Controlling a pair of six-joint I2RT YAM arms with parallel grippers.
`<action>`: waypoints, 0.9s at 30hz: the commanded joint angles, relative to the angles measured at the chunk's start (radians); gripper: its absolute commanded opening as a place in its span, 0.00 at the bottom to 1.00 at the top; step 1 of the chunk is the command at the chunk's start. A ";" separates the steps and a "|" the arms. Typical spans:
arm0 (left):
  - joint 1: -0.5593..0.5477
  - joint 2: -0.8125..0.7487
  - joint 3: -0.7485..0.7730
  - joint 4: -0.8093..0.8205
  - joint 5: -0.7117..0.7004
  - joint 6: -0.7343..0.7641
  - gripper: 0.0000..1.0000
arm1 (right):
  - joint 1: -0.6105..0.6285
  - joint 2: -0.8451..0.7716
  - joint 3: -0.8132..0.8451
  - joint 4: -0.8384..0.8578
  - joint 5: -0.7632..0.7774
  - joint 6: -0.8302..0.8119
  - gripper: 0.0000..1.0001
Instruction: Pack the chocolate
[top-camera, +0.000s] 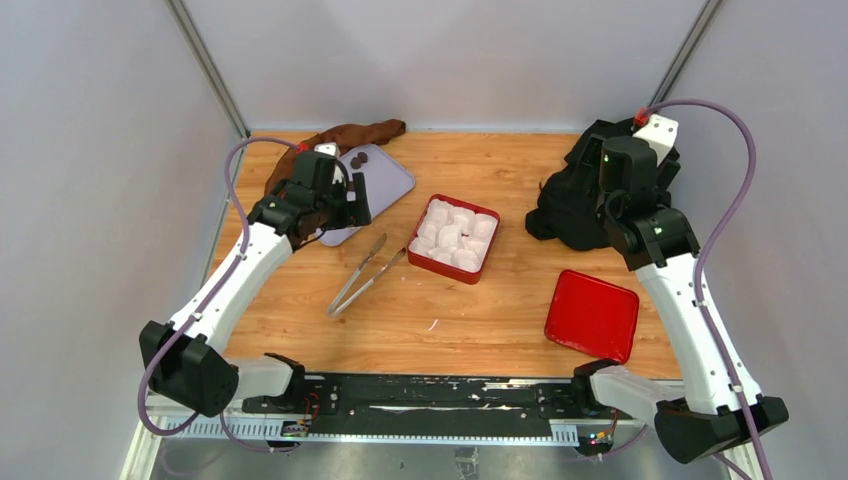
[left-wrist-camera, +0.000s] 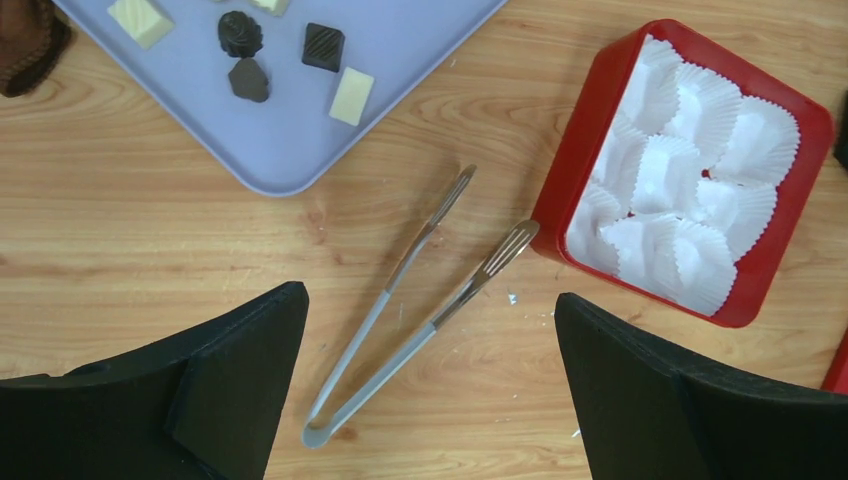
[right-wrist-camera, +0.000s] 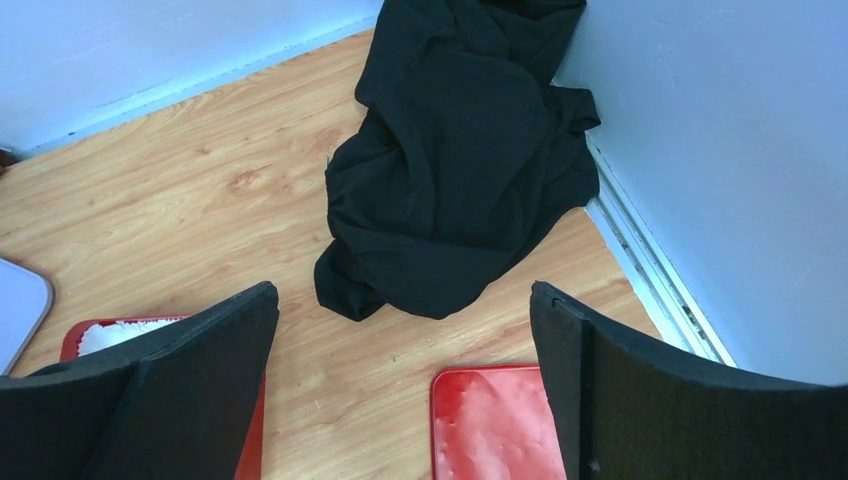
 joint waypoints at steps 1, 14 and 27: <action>0.004 -0.033 0.018 -0.020 -0.067 0.030 1.00 | -0.008 0.007 -0.012 0.020 0.014 0.032 1.00; 0.004 -0.122 -0.097 0.041 -0.219 0.245 1.00 | -0.008 0.056 -0.059 0.030 0.000 0.092 1.00; -0.010 0.085 -0.119 -0.118 0.170 0.432 0.99 | -0.007 0.153 -0.005 -0.046 -0.160 -0.017 1.00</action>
